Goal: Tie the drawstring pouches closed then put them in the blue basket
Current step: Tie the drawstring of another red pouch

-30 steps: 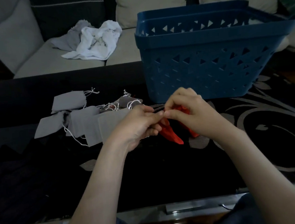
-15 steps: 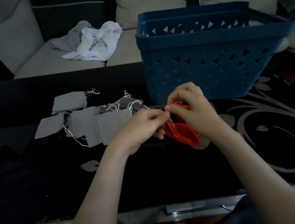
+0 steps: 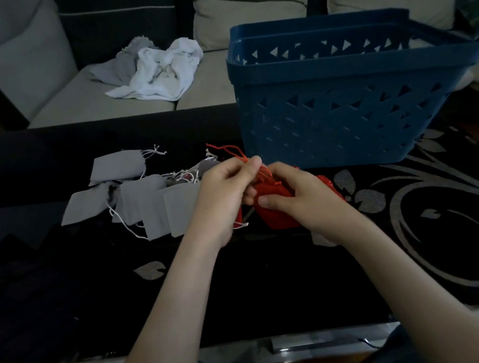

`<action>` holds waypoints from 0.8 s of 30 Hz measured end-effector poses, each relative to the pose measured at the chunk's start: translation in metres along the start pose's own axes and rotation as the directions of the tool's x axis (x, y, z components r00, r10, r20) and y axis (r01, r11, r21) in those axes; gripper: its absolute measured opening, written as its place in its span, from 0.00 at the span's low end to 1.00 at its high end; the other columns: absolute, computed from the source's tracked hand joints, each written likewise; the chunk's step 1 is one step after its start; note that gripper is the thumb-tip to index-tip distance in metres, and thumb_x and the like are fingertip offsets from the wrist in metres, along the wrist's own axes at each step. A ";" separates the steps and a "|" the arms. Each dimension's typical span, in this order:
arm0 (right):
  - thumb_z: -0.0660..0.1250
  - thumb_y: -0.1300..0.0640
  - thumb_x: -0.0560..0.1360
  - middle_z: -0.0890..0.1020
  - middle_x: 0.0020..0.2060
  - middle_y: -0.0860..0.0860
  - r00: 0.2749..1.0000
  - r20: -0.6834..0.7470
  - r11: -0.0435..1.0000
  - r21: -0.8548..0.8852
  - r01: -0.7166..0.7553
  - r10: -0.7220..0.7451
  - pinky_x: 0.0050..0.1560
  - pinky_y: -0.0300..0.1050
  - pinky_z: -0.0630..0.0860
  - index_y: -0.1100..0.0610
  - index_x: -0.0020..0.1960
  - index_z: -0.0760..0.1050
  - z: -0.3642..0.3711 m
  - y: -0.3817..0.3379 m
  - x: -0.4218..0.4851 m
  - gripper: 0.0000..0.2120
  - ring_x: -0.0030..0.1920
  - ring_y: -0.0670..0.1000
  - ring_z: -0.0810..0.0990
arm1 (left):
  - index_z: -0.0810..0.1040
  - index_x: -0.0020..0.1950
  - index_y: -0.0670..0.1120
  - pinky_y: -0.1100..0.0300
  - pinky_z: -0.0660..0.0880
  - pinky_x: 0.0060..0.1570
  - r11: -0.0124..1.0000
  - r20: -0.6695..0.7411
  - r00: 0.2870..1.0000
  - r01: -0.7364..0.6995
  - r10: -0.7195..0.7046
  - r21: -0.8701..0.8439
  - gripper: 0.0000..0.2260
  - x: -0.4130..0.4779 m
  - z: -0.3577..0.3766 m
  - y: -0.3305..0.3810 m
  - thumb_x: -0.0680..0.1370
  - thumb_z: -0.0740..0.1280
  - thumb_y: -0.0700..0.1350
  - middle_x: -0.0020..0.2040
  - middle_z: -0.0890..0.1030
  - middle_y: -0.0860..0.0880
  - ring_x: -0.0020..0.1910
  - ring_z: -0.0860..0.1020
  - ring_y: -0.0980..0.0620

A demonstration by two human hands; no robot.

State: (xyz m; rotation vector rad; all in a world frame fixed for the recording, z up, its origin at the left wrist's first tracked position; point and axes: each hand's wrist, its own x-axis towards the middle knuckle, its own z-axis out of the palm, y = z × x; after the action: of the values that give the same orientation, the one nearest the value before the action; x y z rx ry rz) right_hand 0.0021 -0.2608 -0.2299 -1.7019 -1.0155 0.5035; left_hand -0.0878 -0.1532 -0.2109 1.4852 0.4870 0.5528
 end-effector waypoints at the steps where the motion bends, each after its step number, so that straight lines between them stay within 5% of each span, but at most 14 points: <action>1: 0.70 0.62 0.73 0.81 0.43 0.47 0.999 0.036 0.999 0.052 -0.003 0.001 0.49 0.41 0.75 0.50 0.52 0.76 -0.001 -0.002 -0.001 0.11 0.45 0.44 0.79 | 0.76 0.34 0.45 0.68 0.64 0.23 1.000 -0.007 1.000 0.001 -0.001 0.014 0.13 0.001 -0.003 0.000 0.79 0.65 0.44 0.24 0.71 0.54 0.22 0.67 0.59; 8: 0.67 0.67 0.72 0.80 0.41 0.48 0.986 0.169 0.895 0.437 -0.087 0.013 0.38 0.36 0.75 0.51 0.48 0.79 -0.012 -0.012 -0.006 0.13 0.39 0.43 0.78 | 0.79 0.38 0.43 0.71 0.60 0.20 0.934 0.171 0.978 0.168 -0.117 -0.317 0.06 0.003 -0.014 0.010 0.71 0.67 0.46 0.29 0.77 0.51 0.23 0.67 0.60; 11: 0.67 0.65 0.69 0.80 0.39 0.47 0.980 0.198 0.833 0.540 -0.120 0.012 0.36 0.37 0.76 0.55 0.48 0.75 -0.016 -0.013 -0.008 0.10 0.38 0.44 0.79 | 0.77 0.41 0.42 0.71 0.59 0.23 0.938 0.213 0.974 0.139 -0.073 -0.316 0.06 0.002 -0.015 0.010 0.70 0.66 0.44 0.31 0.80 0.50 0.23 0.67 0.61; 16: 0.68 0.66 0.71 0.79 0.40 0.49 0.987 0.155 0.870 0.480 -0.114 0.044 0.39 0.38 0.76 0.53 0.46 0.75 -0.019 -0.010 -0.009 0.09 0.40 0.46 0.77 | 0.81 0.43 0.46 0.63 0.71 0.36 0.958 0.110 0.969 -0.236 0.220 0.165 0.04 0.005 -0.017 0.004 0.75 0.69 0.38 0.36 0.83 0.53 0.34 0.78 0.55; 19: 0.67 0.68 0.73 0.79 0.41 0.48 0.995 0.071 0.949 0.302 -0.093 0.075 0.41 0.38 0.74 0.52 0.46 0.76 -0.017 -0.007 -0.008 0.11 0.41 0.45 0.77 | 0.81 0.44 0.45 0.69 0.71 0.37 0.746 0.174 0.901 -0.428 0.398 0.510 0.02 0.006 -0.016 -0.007 0.74 0.71 0.39 0.36 0.80 0.55 0.33 0.77 0.59; 21: 0.67 0.68 0.73 0.79 0.40 0.49 0.995 0.046 0.976 0.194 -0.098 0.091 0.42 0.38 0.73 0.52 0.46 0.76 -0.015 -0.007 -0.007 0.11 0.41 0.44 0.77 | 0.79 0.45 0.46 0.62 0.74 0.37 0.606 0.185 0.873 -0.452 0.451 0.655 0.03 0.008 -0.013 -0.014 0.73 0.71 0.39 0.36 0.80 0.53 0.32 0.75 0.58; 24: 0.67 0.60 0.75 0.79 0.39 0.49 0.984 0.112 0.947 0.277 -0.161 0.135 0.40 0.36 0.72 0.55 0.47 0.76 -0.012 -0.010 -0.008 0.02 0.38 0.44 0.77 | 0.75 0.47 0.45 0.50 0.74 0.40 0.513 0.153 0.878 -0.398 0.454 0.761 0.04 0.010 -0.008 -0.019 0.74 0.68 0.39 0.39 0.78 0.48 0.37 0.75 0.50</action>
State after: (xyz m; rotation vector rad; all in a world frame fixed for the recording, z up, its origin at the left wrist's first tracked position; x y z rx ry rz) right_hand 0.0024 -0.2732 -0.2171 -1.5123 -0.8361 0.7941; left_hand -0.0839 -0.1412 -0.2299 2.4901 0.4220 0.8445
